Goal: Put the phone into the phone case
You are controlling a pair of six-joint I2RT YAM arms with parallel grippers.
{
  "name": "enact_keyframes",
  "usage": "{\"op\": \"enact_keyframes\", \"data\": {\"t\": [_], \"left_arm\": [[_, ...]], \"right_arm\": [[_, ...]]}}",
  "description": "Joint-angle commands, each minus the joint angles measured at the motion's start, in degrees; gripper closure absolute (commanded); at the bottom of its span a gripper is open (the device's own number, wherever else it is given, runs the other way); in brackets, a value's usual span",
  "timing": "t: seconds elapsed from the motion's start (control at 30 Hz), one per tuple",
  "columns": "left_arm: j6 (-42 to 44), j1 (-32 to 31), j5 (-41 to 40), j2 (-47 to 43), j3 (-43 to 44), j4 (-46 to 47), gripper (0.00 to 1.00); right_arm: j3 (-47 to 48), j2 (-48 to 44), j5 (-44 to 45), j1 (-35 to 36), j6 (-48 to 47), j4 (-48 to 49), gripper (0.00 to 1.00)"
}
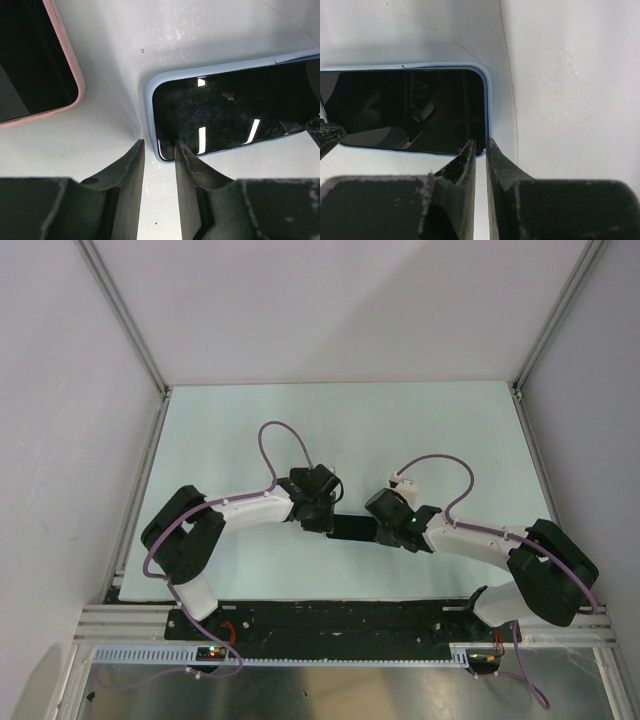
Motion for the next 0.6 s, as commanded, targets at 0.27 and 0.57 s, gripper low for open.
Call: {"op": "enact_keyframes", "data": {"t": [0.27,0.57], "left_arm": [[1.81,-0.05,-1.11,1.08,-0.30,-3.05,0.65],[2.86,0.28,-1.01,0.37,0.41,-3.82,0.65]], "right_arm": [[-8.91,14.02,-8.46,2.54,5.31,-1.81,0.90],[-12.42,8.14,-12.48,-2.65,4.73,-0.30,0.69]]}}
